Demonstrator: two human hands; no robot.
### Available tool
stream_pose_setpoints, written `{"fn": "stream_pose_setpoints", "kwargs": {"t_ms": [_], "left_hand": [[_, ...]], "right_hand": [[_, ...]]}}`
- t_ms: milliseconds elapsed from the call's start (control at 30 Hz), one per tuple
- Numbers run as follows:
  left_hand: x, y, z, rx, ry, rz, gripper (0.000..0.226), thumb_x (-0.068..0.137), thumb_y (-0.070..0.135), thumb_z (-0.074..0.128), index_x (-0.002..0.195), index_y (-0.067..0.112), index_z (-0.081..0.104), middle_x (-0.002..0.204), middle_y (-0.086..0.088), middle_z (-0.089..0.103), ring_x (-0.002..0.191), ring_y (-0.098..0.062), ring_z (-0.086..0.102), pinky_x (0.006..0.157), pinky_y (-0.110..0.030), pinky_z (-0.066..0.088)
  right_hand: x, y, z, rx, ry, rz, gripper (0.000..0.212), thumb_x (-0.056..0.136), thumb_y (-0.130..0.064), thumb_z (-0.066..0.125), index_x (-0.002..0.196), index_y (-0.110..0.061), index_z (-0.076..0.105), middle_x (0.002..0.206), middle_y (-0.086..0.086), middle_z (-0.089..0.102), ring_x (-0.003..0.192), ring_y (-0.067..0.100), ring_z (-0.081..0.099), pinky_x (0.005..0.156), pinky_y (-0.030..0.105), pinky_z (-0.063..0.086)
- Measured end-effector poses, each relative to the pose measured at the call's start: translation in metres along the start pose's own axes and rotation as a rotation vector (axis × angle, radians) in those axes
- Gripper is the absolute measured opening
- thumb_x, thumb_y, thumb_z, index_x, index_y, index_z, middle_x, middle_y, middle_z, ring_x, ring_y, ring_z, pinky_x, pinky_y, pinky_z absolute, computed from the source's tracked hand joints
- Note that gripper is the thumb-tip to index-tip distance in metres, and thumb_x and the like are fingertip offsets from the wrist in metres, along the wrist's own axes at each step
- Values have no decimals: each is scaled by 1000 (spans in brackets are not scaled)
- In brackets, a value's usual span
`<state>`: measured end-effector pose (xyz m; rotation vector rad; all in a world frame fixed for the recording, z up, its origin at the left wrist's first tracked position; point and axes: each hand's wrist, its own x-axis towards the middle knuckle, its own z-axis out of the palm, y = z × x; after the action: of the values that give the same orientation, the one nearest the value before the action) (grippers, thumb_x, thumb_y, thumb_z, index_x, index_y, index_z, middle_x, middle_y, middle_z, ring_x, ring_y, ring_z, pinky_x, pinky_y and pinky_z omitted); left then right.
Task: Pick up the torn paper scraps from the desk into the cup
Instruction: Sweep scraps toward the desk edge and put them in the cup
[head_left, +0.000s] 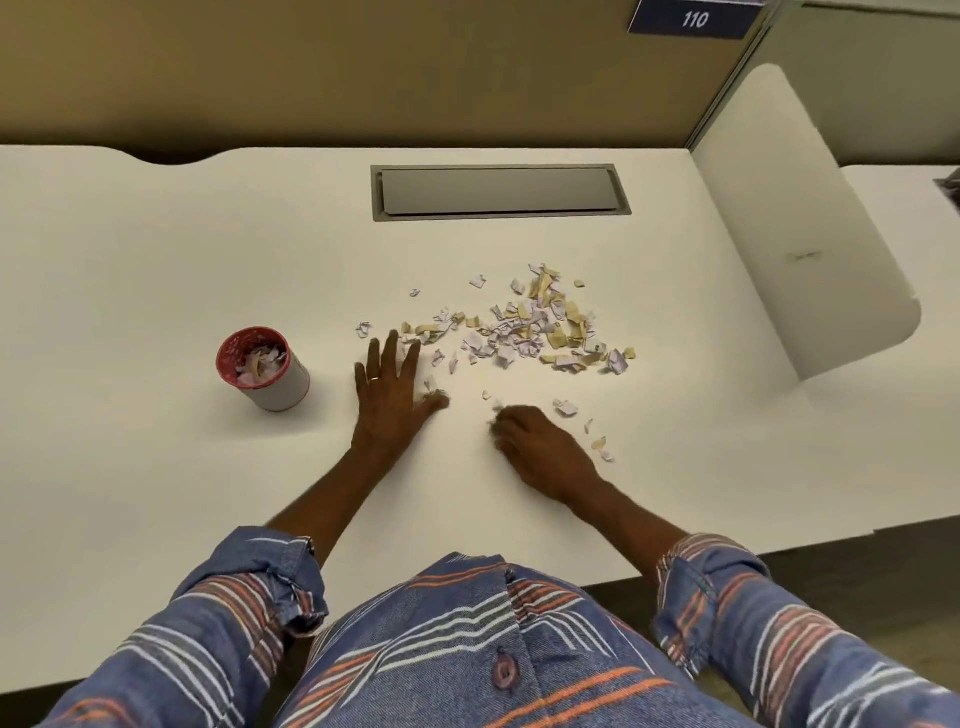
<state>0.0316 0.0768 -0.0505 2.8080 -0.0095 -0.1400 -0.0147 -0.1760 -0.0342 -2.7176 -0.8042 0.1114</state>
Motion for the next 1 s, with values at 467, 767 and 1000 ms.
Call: {"fn": "stream_pose_setpoints", "kwargs": {"t_ms": [467,767,1000], "left_hand": [[4,23,3,-146,-37,351,47,101,20,50,145,5,44,154,-14,37,148,-32,25,124,-37,17],[-65,11,18,-408,42,324,36,96,7,56,131,11,60,128,-10,58,124,-25,51,110,-32,38],[-80,-7,22,-453,53,174,64,89,38,68,145,37,38,135,13,43,121,-9,49,104,-29,40]], "right_hand": [[53,31,-21,49,-3,136,65,100,-39,53,155,-13,28,163,10,24,151,27,22,122,37,25],[11,14,-1,-19,35,-90,29,101,-21,52,121,-5,65,127,13,63,119,31,58,96,41,51],[-63,49,-7,145,249,317,39,92,-47,64,120,-21,57,136,-1,50,129,18,48,105,32,45]]}}
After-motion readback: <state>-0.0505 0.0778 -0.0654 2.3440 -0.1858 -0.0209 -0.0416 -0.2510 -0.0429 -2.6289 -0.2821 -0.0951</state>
